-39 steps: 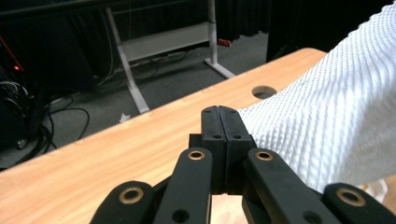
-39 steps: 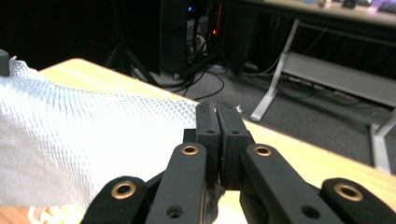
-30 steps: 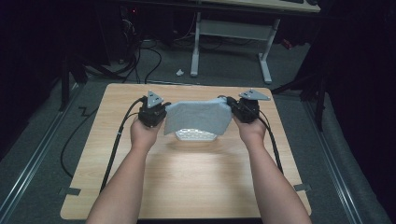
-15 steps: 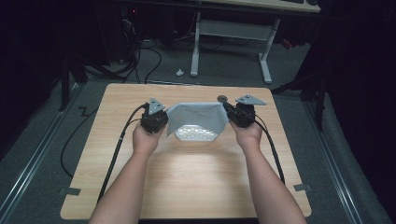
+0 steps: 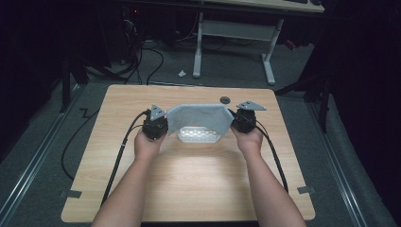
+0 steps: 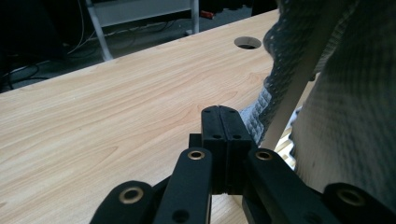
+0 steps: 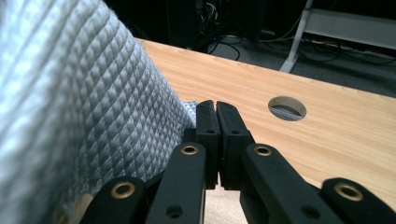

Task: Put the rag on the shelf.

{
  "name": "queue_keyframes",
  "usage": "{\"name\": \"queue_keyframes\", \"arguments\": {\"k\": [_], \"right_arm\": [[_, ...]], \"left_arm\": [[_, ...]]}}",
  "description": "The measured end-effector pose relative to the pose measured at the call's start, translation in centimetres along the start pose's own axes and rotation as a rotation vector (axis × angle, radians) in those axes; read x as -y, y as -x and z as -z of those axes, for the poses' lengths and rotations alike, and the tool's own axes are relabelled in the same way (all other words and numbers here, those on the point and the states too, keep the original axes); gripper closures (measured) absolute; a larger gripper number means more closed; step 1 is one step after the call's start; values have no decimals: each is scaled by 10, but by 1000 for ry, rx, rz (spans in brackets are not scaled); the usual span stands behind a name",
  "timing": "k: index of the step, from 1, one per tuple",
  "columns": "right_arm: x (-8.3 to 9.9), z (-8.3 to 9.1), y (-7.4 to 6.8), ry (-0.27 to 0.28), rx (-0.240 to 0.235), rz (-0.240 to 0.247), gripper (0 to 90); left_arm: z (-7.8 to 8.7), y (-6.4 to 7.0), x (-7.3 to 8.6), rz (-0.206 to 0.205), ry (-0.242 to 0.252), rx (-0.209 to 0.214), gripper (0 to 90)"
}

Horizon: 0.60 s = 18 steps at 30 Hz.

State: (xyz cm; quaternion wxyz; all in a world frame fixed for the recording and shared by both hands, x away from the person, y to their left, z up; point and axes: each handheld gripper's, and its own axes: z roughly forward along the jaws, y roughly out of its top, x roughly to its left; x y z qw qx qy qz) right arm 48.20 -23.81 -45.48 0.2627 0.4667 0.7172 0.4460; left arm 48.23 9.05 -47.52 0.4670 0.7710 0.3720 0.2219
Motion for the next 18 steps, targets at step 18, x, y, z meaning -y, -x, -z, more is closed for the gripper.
{"name": "queue_keyframes", "arguments": {"k": [18], "right_arm": [[3,-1,6,-2,18,-29,808]], "left_arm": [[8,-3,4,15,27,-33,769]]}}
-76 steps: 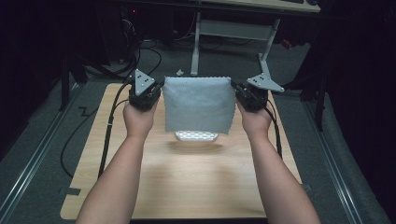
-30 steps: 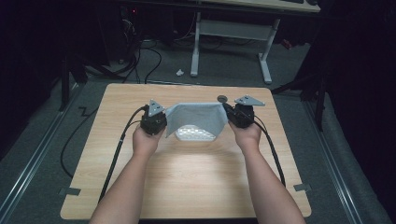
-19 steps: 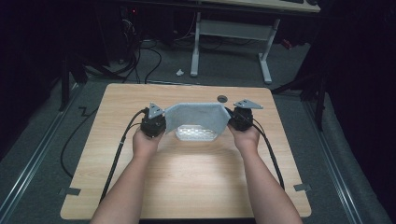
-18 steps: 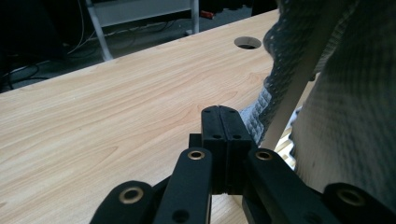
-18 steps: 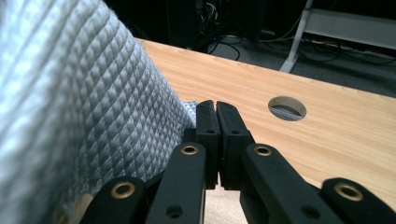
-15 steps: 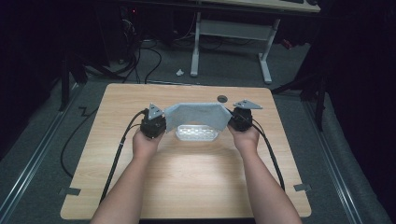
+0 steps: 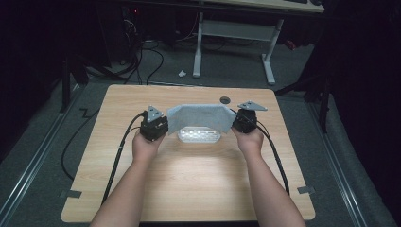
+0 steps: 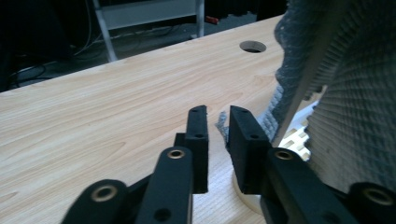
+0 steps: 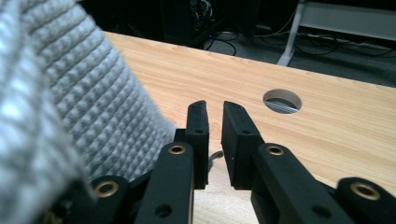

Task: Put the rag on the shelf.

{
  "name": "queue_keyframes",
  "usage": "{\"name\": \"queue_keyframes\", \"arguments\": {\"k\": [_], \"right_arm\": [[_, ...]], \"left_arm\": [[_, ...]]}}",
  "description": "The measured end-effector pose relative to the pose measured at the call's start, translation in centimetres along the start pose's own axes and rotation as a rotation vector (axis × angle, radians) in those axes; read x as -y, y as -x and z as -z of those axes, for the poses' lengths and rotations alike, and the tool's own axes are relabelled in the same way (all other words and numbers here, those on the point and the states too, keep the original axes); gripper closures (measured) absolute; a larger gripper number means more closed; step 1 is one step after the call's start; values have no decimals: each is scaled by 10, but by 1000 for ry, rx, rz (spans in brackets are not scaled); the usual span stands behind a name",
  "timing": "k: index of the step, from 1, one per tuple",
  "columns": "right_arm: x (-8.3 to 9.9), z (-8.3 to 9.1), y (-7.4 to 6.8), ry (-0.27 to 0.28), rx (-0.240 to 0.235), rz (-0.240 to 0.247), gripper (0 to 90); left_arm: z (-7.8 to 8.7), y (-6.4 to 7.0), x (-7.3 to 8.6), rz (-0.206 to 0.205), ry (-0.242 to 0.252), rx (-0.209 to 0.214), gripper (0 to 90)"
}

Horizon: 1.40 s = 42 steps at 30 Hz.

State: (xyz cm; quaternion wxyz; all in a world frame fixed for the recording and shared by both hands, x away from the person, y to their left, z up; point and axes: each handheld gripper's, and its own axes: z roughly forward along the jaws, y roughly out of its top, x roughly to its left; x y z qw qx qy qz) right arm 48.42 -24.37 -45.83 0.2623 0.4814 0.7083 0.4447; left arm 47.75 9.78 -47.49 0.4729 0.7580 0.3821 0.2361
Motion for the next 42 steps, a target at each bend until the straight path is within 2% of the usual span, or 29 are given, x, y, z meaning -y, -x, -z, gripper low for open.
{"name": "queue_keyframes", "arguments": {"k": [6,14,18,20,22,26,30,33,35,38,40,42], "right_arm": [[-2,6,3,11,3,-3,780],[-5,16,3,24,26,34,729],[-5,22,6,35,41,44,718],[-2,25,9,45,49,34,719],[0,26,13,30,55,32,717],[5,32,17,30,63,42,711],[10,40,19,37,61,36,705],[12,47,17,41,61,51,687],[14,53,15,65,62,57,680],[17,63,11,56,66,73,656],[20,71,6,61,66,94,646],[25,80,1,72,62,94,638]], "left_arm": [[5,-4,-1,20,3,-19,730],[19,-14,-2,41,-25,-54,655],[25,-19,1,72,-18,-58,650],[27,-21,3,77,-16,-61,648],[29,-22,5,78,-18,-64,646],[34,-24,10,87,-16,-63,644],[42,-23,13,95,7,-57,641],[48,-20,15,86,-1,-49,636],[53,-18,19,76,-1,-50,632],[61,-15,25,78,-14,-41,621],[68,-11,30,77,-12,-32,616],[77,-5,36,82,-15,-4,600]]}}
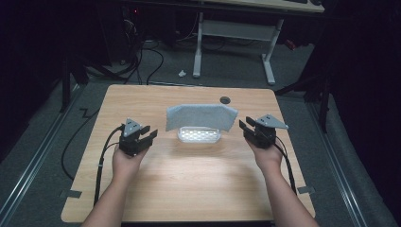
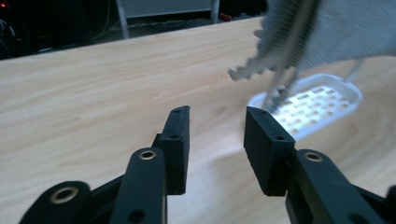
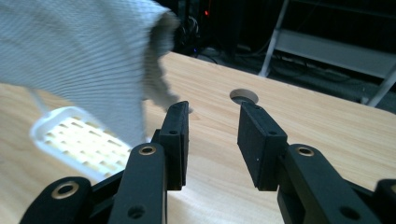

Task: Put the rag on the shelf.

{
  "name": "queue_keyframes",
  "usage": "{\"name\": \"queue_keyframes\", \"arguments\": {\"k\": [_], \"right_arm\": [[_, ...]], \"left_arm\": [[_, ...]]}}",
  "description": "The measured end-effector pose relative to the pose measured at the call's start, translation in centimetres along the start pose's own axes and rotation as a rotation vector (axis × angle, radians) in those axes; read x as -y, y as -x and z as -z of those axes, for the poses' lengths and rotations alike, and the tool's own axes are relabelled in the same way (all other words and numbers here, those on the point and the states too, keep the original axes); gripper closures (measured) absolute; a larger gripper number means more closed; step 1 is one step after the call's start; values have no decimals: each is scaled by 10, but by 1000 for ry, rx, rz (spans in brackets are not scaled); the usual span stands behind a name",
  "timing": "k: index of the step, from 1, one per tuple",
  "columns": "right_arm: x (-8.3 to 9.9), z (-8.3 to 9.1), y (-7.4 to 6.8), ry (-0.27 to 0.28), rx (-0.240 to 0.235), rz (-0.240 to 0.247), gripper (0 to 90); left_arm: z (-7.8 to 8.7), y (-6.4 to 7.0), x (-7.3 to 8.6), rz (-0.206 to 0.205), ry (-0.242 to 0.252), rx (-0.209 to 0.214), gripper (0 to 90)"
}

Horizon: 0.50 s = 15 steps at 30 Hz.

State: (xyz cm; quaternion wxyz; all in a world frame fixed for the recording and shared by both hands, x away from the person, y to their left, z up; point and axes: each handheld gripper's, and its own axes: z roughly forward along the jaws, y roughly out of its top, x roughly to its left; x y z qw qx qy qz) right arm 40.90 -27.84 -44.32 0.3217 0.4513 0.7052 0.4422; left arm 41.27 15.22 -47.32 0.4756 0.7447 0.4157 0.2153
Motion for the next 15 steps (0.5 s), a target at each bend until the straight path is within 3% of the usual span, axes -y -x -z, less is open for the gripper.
{"name": "queue_keyframes", "arguments": {"k": [4,8,11,14,15], "right_arm": [[15,20,-15,-18,-17,46,608],[33,46,-34,-31,-43,76,578],[52,63,-46,-61,-81,64,553],[74,76,-60,-90,-77,74,537],[83,81,-64,-81,-67,66,545]], "left_arm": [[20,20,21,-14,-21,48,559],[43,43,48,-70,-73,90,538],[57,59,65,-93,-104,93,536],[67,71,84,-131,-97,72,532],[67,74,85,-139,-120,85,544]]}}
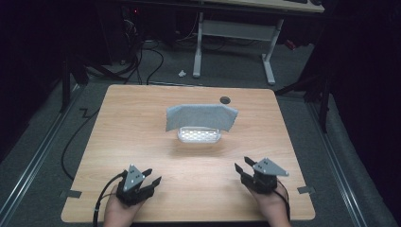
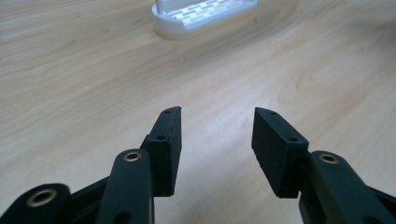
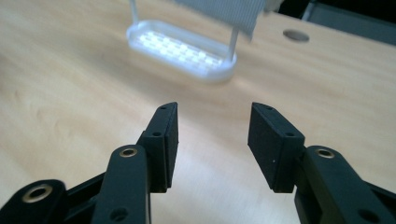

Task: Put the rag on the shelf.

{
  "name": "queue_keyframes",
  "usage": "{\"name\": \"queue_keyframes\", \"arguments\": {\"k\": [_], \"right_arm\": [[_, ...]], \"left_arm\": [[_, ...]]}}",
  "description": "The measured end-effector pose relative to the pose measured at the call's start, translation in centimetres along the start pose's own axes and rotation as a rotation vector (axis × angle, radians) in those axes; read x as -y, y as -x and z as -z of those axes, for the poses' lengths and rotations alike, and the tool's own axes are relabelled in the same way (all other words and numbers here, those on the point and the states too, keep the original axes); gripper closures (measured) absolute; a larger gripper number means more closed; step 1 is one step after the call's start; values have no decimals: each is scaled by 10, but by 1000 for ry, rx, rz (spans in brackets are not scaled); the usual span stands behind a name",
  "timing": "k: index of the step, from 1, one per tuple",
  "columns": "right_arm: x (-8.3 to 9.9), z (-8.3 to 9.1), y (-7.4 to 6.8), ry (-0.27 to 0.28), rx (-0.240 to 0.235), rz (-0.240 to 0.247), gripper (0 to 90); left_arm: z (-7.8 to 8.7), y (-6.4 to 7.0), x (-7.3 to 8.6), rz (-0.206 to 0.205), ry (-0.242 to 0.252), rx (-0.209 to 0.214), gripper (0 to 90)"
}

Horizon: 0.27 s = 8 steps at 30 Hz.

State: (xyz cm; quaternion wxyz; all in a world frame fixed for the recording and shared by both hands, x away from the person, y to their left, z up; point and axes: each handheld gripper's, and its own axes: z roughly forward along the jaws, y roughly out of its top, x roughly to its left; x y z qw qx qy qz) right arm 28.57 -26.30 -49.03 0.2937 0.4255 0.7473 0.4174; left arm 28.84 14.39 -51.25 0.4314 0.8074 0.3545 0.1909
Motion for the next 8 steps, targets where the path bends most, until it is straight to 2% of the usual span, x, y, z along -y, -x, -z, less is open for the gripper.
{"name": "queue_keyframes", "arguments": {"k": [1,2,3,5,7,8], "right_arm": [[11,4,-4,9,8,0,583],[16,5,-7,-20,0,11,562],[14,6,-6,-39,-20,26,536],[14,7,-4,-27,3,37,545],[18,3,-1,-47,0,-13,552],[19,1,-1,-57,-5,-18,549]], "left_arm": [[0,1,-1,-25,-17,9,534],[0,2,-1,-45,-14,-6,533],[0,0,-1,-34,-7,-7,535],[-1,-6,0,21,-4,23,538],[-4,-7,-1,19,-12,23,538],[-5,-7,-1,6,-18,18,537]]}}
